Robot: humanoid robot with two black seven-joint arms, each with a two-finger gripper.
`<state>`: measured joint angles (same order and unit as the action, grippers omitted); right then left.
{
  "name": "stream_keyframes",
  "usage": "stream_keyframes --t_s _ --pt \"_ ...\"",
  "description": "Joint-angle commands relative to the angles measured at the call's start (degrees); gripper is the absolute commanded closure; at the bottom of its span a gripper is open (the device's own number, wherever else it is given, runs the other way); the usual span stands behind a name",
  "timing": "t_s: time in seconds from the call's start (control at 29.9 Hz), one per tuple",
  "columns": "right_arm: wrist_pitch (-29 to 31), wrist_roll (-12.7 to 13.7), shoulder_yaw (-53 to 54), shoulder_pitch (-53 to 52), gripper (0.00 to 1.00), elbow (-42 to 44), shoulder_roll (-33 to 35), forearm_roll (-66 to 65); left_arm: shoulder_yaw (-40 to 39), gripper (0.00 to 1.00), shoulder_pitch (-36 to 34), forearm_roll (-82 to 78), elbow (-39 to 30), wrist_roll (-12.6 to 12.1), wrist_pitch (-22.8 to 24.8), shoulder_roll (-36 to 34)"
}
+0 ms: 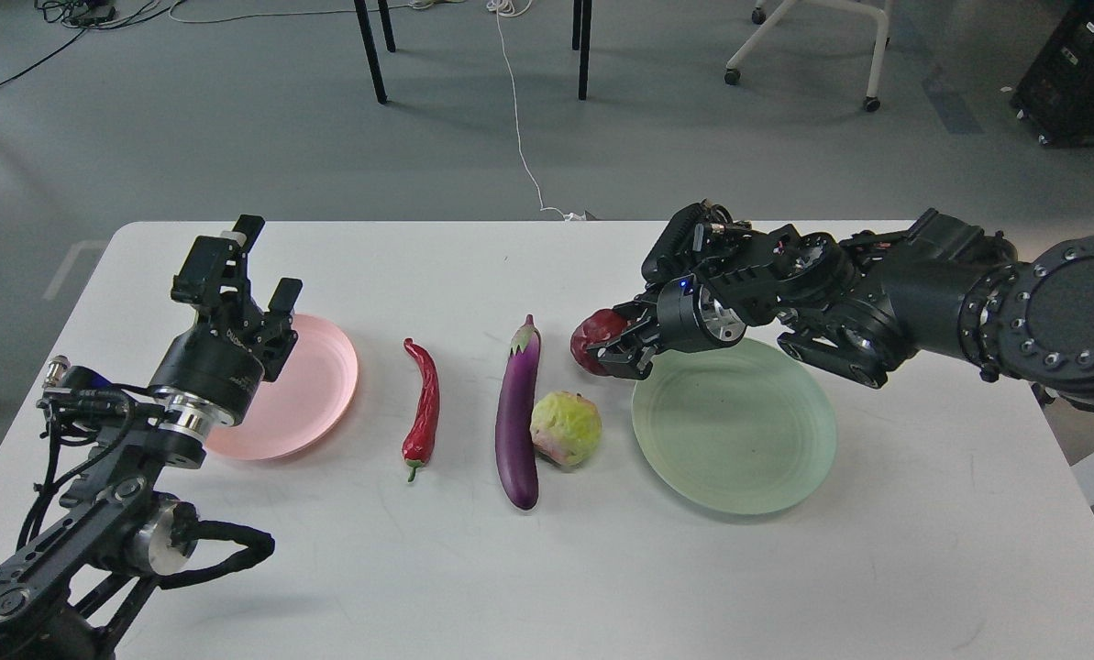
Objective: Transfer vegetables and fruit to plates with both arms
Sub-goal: 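Carry the red apple onto the green plate and release it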
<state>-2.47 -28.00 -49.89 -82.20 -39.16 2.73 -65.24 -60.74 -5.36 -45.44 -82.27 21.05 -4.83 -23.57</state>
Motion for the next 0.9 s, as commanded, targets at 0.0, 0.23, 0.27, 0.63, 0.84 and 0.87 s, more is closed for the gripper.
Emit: stream_keyframes --t_s 0.0,0.23,0.27,0.63,0.84,0.87 --pt "0.01 0.00 0.32 -3.13 0.58 -2.14 2.89 0.03 -0.26 0.02 0.00 0.00 -0.08 -0.04 0.00 -0.07" --pt "0.71 0.00 0.05 -12.53 0.57 -18.65 17.11 -0.76 -0.26 0.02 0.00 0.00 -0.87 -0.04 0.00 -0.69" --pt "0.97 0.00 -0.03 -13.15 0.57 -20.59 19.14 -1.20 -0.26 0.02 0.00 0.00 -0.87 -0.04 0.00 -0.69" --pt "2.65 0.00 -1.97 -11.05 0.53 -28.61 32.87 -10.26 -0.08 0.02 0.00 0.09 -1.22 -0.04 0.00 -0.77" --pt "2.56 0.00 -1.79 -8.15 0.41 -27.99 32.08 -9.99 0.01 0.02 0.00 0.00 -1.66 -0.04 0.00 -0.77" --pt "2.56 0.00 -1.79 -7.89 0.36 -27.90 31.73 -9.91 -0.08 0.02 0.00 0.00 -1.66 -0.04 0.00 -0.77"
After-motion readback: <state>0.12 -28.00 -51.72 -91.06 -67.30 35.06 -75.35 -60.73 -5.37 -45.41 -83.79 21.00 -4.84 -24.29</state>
